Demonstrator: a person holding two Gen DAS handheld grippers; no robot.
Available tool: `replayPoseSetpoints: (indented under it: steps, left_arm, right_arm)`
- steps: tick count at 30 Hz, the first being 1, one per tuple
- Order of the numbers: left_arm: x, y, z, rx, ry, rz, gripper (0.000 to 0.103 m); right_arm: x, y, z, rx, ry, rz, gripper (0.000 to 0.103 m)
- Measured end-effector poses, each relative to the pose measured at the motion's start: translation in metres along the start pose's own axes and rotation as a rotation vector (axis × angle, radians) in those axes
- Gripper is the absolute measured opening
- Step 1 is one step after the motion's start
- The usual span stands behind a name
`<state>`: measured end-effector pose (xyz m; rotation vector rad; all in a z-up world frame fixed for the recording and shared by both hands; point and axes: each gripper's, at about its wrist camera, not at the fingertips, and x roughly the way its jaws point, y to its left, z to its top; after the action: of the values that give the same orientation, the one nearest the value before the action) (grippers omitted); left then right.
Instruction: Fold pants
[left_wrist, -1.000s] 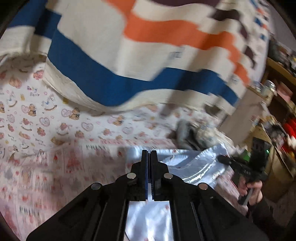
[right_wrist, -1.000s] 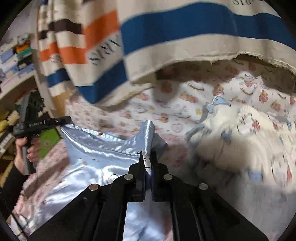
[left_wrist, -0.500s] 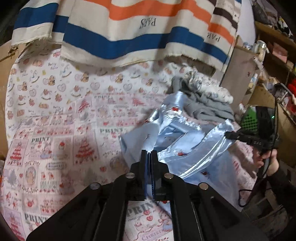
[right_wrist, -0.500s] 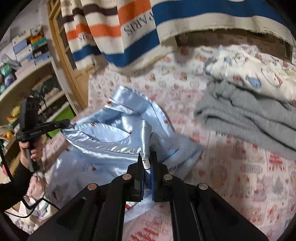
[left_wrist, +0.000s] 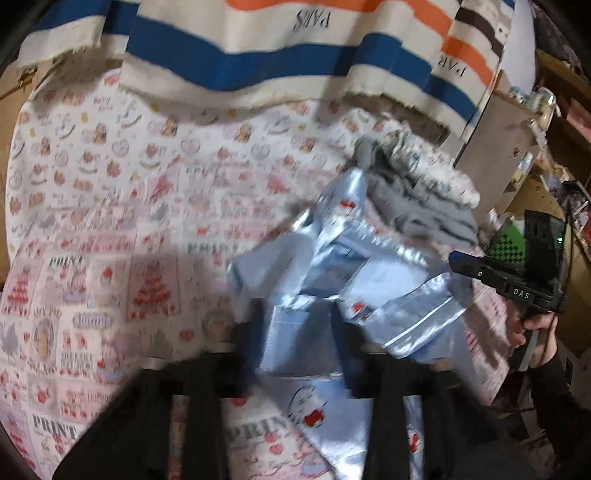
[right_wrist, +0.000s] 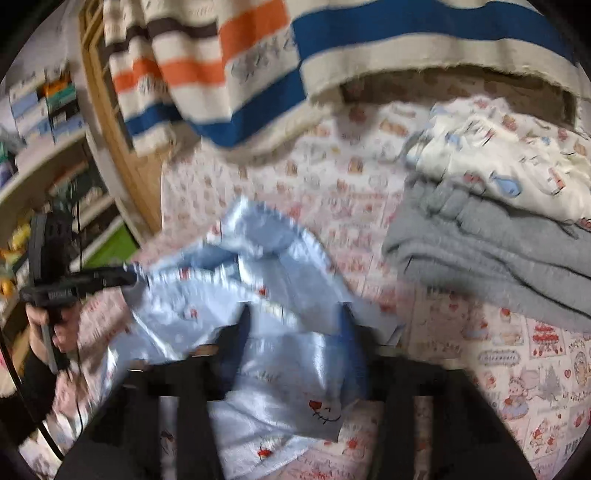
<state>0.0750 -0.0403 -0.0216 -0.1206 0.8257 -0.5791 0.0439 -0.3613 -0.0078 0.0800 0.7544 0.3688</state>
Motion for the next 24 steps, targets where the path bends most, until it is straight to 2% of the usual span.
replayPoseSetpoints:
  steps: [1, 4, 8, 11, 14, 16, 18, 19, 21, 24]
  left_arm:
    - [-0.001, 0.002, -0.004, -0.002, 0.002, 0.002, 0.004]
    - [-0.010, 0.007, -0.015, -0.012, -0.012, 0.007, 0.004]
    - [-0.019, 0.009, -0.028, 0.007, -0.012, 0.072, 0.004]
    - [-0.023, 0.008, -0.036, 0.026, -0.001, 0.084, 0.005]
    - [-0.032, 0.003, -0.043, 0.043, -0.024, 0.081, 0.005]
    - [-0.036, -0.001, -0.044, 0.050, -0.032, 0.069, 0.013]
    - [-0.042, -0.006, -0.042, 0.051, -0.058, 0.056, 0.029]
    - [-0.044, -0.008, -0.040, 0.052, -0.070, 0.054, 0.034]
    - [-0.046, -0.012, -0.035, 0.057, -0.096, 0.067, 0.052]
    - [-0.039, -0.012, -0.026, 0.048, -0.110, 0.092, 0.058]
  right_arm:
    - [0.000, 0.001, -0.005, -0.016, 0.008, -0.012, 0.006]
    - [-0.008, 0.004, -0.018, -0.042, 0.007, 0.026, 0.004]
    - [-0.019, 0.010, -0.036, -0.053, 0.040, 0.065, 0.004]
    - [-0.029, 0.018, -0.049, -0.074, 0.044, 0.067, 0.004]
    - [-0.038, 0.027, -0.060, -0.097, 0.043, 0.070, 0.004]
    - [-0.042, 0.032, -0.067, -0.098, 0.051, 0.091, 0.004]
    - [-0.044, 0.033, -0.070, -0.086, 0.056, 0.098, 0.004]
    - [-0.045, 0.032, -0.070, -0.077, 0.052, 0.093, 0.004]
    - [-0.047, 0.030, -0.070, -0.058, 0.042, 0.067, 0.005]
    - [-0.047, 0.023, -0.067, -0.019, 0.016, 0.043, 0.009]
